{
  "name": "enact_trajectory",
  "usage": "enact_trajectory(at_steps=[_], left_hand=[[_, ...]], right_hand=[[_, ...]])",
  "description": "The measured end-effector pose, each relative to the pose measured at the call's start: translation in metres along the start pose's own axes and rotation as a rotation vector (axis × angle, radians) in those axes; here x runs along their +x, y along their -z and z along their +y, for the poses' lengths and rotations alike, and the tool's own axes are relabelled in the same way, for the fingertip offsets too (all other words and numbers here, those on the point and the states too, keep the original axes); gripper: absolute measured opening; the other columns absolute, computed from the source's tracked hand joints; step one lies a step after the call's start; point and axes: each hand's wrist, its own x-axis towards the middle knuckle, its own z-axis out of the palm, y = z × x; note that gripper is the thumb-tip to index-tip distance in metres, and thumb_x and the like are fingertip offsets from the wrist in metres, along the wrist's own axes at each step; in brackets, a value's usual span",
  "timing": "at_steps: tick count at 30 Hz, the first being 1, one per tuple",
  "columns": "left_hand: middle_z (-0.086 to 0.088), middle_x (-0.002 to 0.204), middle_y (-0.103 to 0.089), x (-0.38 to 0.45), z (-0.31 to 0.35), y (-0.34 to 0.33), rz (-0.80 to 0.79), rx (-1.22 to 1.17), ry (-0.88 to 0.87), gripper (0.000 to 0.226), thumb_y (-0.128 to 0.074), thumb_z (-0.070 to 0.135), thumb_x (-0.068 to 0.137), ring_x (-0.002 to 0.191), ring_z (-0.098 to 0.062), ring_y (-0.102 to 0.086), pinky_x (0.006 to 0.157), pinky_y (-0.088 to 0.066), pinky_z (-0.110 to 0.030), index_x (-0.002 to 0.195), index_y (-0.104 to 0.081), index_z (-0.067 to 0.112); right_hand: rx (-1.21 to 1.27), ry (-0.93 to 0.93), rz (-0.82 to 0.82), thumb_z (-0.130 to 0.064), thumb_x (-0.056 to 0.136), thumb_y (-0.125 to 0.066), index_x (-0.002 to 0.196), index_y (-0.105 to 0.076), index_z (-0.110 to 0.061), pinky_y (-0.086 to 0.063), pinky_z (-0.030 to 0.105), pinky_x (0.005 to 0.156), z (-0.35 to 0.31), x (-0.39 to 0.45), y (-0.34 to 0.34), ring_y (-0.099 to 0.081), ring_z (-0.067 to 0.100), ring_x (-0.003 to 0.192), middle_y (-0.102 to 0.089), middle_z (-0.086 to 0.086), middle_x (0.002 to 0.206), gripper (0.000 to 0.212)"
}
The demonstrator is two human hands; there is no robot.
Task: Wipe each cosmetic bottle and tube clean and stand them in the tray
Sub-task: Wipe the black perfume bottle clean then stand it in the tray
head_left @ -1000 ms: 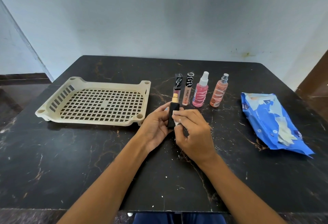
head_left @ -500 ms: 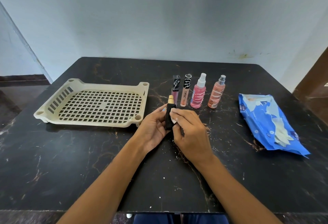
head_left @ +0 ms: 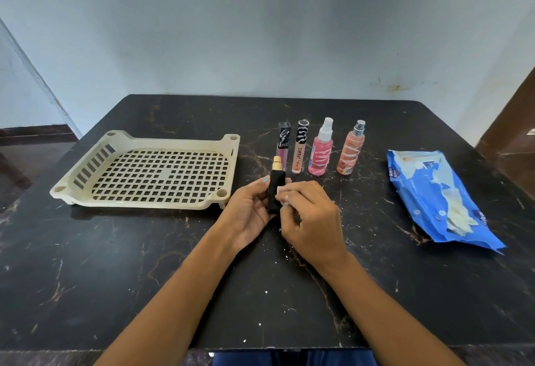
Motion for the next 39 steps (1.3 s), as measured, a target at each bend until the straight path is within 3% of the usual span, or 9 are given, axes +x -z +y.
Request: enact_trajectory(at_steps=[2, 6, 12, 18, 22, 25, 31, 36, 39], left_hand=[[-0.011, 0.098, -0.069, -0.0003, 0.0003, -0.0006, 0.002, -0.002, 0.007, 0.030, -0.042, 0.012, 0.095, 0.083, -0.015, -0.064, 0.072, -0.057, -0.024, 0.114, -0.060, -0.003], [-0.008, 0.085, -0.068, -0.0006, -0.0003, -0.0007, 0.016, 0.008, -0.010, 0.024, -0.041, 0.011, 0.096, 0.073, -0.012, -0.065, 0.068, -0.056, -0.024, 0.099, -0.064, 0.005], [-0.013, 0.101, -0.068, 0.0015, 0.0004, -0.0001, 0.044, -0.029, 0.017, 0.032, -0.042, 0.012, 0.095, 0.087, -0.017, -0.062, 0.076, -0.055, -0.025, 0.118, -0.057, -0.004], [-0.007, 0.082, -0.068, 0.0013, -0.0002, -0.0010, 0.040, -0.010, 0.015, 0.021, -0.044, 0.012, 0.095, 0.072, -0.012, -0.064, 0.065, -0.056, -0.025, 0.098, -0.063, 0.004], [-0.013, 0.099, -0.067, 0.0021, -0.0003, 0.0012, 0.059, -0.033, 0.048, 0.034, -0.042, 0.016, 0.096, 0.081, -0.016, -0.067, 0.073, -0.057, -0.025, 0.119, -0.056, -0.006], [-0.014, 0.099, -0.066, 0.0017, -0.0009, -0.0001, 0.061, -0.024, 0.052, 0.034, -0.039, 0.016, 0.098, 0.077, -0.015, -0.068, 0.069, -0.057, -0.025, 0.117, -0.056, -0.007], [-0.012, 0.095, -0.066, 0.0004, -0.0002, -0.0015, 0.056, 0.003, 0.038, 0.029, -0.041, 0.017, 0.097, 0.082, -0.015, -0.064, 0.076, -0.056, -0.026, 0.107, -0.061, -0.001], [-0.014, 0.100, -0.066, 0.0020, -0.0008, -0.0029, 0.074, 0.002, 0.026, 0.034, -0.033, 0.015, 0.100, 0.085, -0.019, -0.065, 0.079, -0.055, -0.029, 0.119, -0.055, -0.003], [-0.012, 0.092, -0.069, 0.0010, -0.0003, -0.0042, 0.060, 0.018, 0.002, 0.032, -0.031, 0.011, 0.099, 0.079, -0.016, -0.067, 0.072, -0.057, -0.027, 0.112, -0.059, 0.000]], right_hand=[[0.018, 0.041, -0.020, 0.000, 0.080, -0.052, 0.082, -0.073, 0.001, -0.053, 0.028, 0.078, -0.0010, -0.0003, -0.0008, -0.062, 0.021, 0.084, -0.070, 0.008, 0.090, 0.021], [-0.010, -0.034, -0.028, -0.001, 0.085, -0.049, 0.103, -0.072, 0.005, -0.048, 0.024, 0.095, 0.0033, 0.0008, -0.0060, -0.059, 0.021, 0.101, -0.069, 0.012, 0.106, 0.030], [0.021, 0.065, -0.017, 0.005, 0.075, -0.056, 0.076, -0.072, 0.000, -0.053, 0.029, 0.072, -0.0019, -0.0001, -0.0014, -0.062, 0.021, 0.080, -0.070, 0.007, 0.085, 0.017], [-0.021, -0.029, -0.039, 0.000, 0.081, -0.051, 0.102, -0.073, 0.003, -0.050, 0.026, 0.089, 0.0033, -0.0001, -0.0067, -0.061, 0.022, 0.097, -0.069, 0.010, 0.104, 0.030], [0.053, 0.084, -0.058, 0.002, 0.077, -0.054, 0.080, -0.075, 0.000, -0.053, 0.026, 0.080, -0.0008, -0.0025, -0.0029, -0.063, 0.021, 0.082, -0.072, 0.006, 0.089, 0.021], [0.077, 0.092, -0.039, 0.003, 0.076, -0.054, 0.069, -0.071, -0.001, -0.053, 0.029, 0.070, -0.0016, -0.0030, -0.0013, -0.062, 0.020, 0.073, -0.071, 0.005, 0.078, 0.019], [0.038, -0.036, -0.014, -0.002, 0.084, -0.051, 0.096, -0.074, 0.003, -0.053, 0.028, 0.085, 0.0019, -0.0017, -0.0057, -0.063, 0.021, 0.092, -0.071, 0.010, 0.099, 0.027], [0.121, 0.018, 0.001, 0.002, 0.078, -0.055, 0.079, -0.075, -0.001, -0.054, 0.027, 0.075, -0.0010, -0.0017, -0.0031, -0.065, 0.020, 0.079, -0.073, 0.006, 0.086, 0.020], [0.118, -0.090, 0.029, -0.003, 0.081, -0.050, 0.087, -0.075, 0.000, -0.053, 0.024, 0.083, 0.0009, -0.0013, -0.0038, -0.065, 0.019, 0.087, -0.072, 0.007, 0.092, 0.025]])
